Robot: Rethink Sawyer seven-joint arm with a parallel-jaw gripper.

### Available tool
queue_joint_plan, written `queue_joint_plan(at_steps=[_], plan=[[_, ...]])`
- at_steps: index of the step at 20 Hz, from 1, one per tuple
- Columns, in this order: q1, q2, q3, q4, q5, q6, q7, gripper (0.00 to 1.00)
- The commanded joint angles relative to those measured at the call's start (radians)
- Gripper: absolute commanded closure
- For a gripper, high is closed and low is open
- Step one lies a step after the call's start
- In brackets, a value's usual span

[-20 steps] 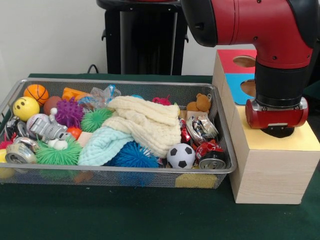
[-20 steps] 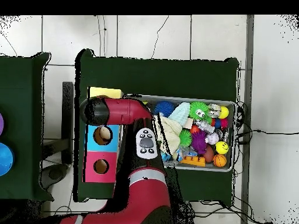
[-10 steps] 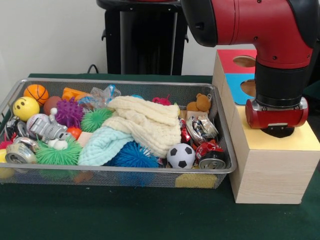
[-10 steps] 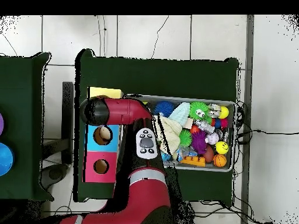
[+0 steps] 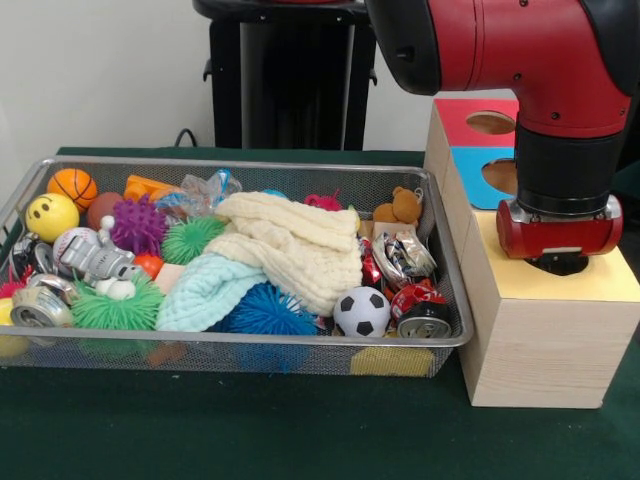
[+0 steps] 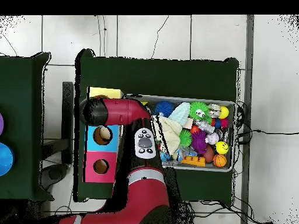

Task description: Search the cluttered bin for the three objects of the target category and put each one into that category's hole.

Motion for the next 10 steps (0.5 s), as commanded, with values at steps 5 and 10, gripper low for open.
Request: queue_joint_plan(at_steps=[5, 10], plan=[[-0.026, 0.117, 0.066, 0.093, -0.052, -0.079, 0.090, 1.00], [-0.029, 0.115, 0.069, 0.095, -0.048, -0.070, 0.088, 1.00]])
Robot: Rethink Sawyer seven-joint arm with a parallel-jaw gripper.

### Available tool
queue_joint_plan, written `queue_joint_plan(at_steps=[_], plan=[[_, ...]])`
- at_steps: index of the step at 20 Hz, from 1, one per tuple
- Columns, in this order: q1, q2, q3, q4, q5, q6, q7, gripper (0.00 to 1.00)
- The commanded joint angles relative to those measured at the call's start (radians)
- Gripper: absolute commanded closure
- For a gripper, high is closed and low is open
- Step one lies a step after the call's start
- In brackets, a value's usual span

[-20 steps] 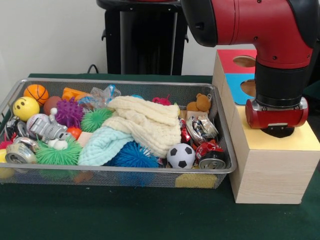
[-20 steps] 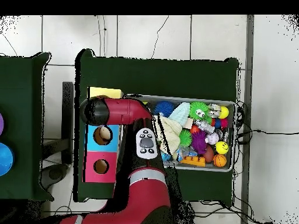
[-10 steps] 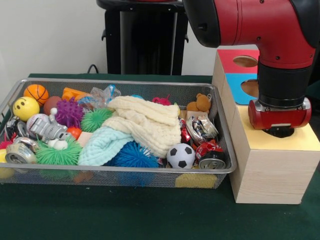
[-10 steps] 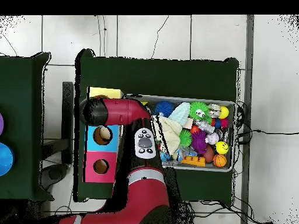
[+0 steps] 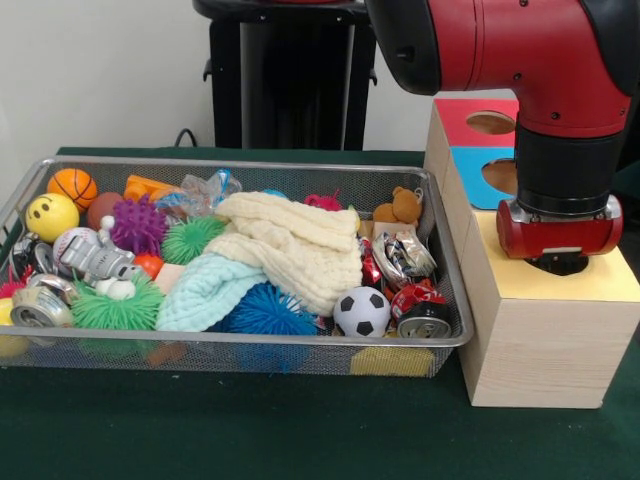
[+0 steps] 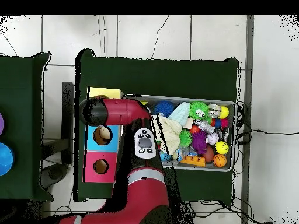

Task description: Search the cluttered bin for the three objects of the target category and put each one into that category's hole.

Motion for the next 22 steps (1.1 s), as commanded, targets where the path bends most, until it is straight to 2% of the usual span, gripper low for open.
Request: queue_joint_plan(at_steps=[1, 4, 10, 22], plan=[[-0.028, 0.112, 0.068, 0.095, -0.047, -0.067, 0.089, 1.00], [-0.019, 0.094, 0.057, 0.103, -0.046, -0.062, 0.098, 1.00], [0.012, 0.002, 0.021, 0.135, -0.034, 0.003, 0.123, 1.00], [0.026, -0.084, 0.004, 0.170, -0.008, 0.064, 0.138, 1.00]])
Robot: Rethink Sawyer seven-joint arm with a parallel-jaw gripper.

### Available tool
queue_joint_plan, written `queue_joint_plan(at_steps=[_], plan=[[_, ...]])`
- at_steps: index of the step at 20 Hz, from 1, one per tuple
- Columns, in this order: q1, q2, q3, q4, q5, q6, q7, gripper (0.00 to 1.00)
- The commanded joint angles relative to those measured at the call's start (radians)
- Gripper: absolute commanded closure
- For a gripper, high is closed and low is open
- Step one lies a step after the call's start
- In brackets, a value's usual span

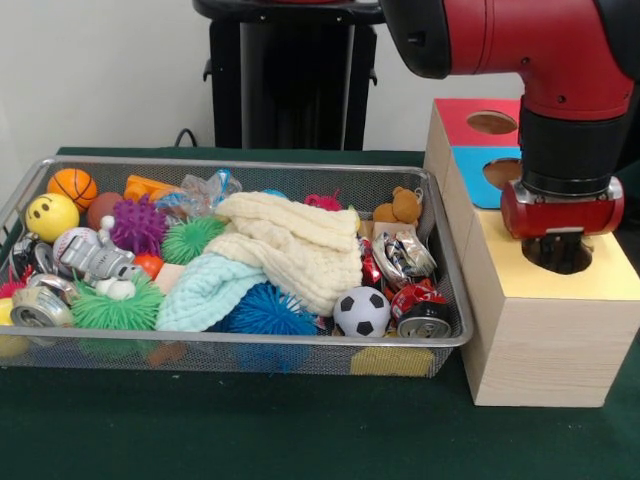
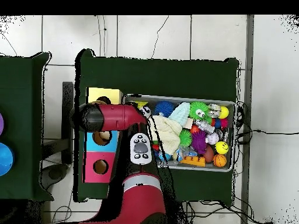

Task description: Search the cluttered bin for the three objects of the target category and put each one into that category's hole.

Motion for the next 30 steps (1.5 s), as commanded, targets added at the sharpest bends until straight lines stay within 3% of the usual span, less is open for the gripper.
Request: queue_joint_plan(at_steps=[1, 5, 16, 30], plan=[[0.005, -0.046, 0.012, 0.104, -0.004, 0.070, 0.138, 1.00], [-0.002, -0.056, 0.025, 0.129, 0.009, 0.052, 0.146, 1.00], [0.012, -0.171, 0.010, 0.194, 0.025, 0.081, 0.166, 1.00], [-0.012, -0.208, 0.016, 0.235, 0.035, 0.084, 0.154, 1.00]])
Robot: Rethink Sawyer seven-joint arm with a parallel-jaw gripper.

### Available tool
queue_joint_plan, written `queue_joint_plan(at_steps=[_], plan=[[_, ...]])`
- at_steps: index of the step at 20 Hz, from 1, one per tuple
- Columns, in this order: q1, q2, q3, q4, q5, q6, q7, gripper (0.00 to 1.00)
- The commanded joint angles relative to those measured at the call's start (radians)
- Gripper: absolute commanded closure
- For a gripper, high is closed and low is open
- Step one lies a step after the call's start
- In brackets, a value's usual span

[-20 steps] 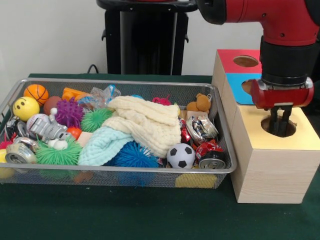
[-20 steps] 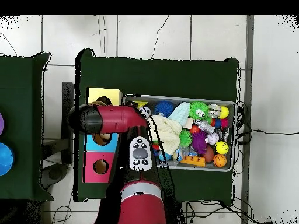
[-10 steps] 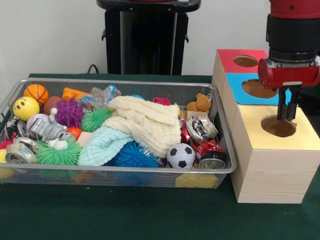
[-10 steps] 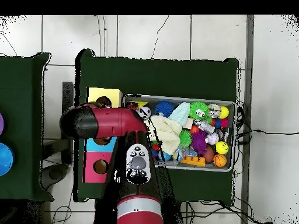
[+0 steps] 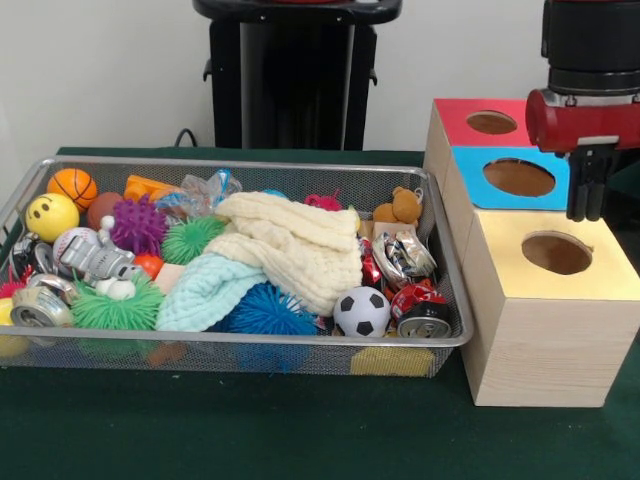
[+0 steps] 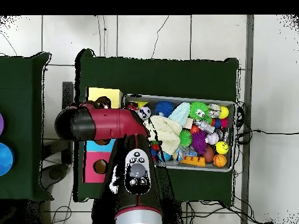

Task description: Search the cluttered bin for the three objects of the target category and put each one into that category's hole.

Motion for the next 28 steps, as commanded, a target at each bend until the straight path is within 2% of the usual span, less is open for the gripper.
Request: queue_joint_plan(at_steps=[1, 7, 14, 18, 23, 28], plan=[[-0.027, -0.015, 0.026, 0.126, 0.023, 0.084, 0.152, 1.00], [-0.080, -0.053, 0.023, 0.147, -0.004, 0.119, 0.082, 1.00], [-0.157, -0.069, 0.039, 0.188, -0.046, 0.101, 0.015, 1.00], [-0.165, -0.077, 0.020, 0.183, -0.079, 0.102, 0.006, 1.00], [-0.196, -0.072, 0.023, 0.164, -0.121, 0.103, -0.025, 1.00], [-0.246, -0.043, 0.059, 0.172, -0.162, 0.040, -0.042, 1.00]])
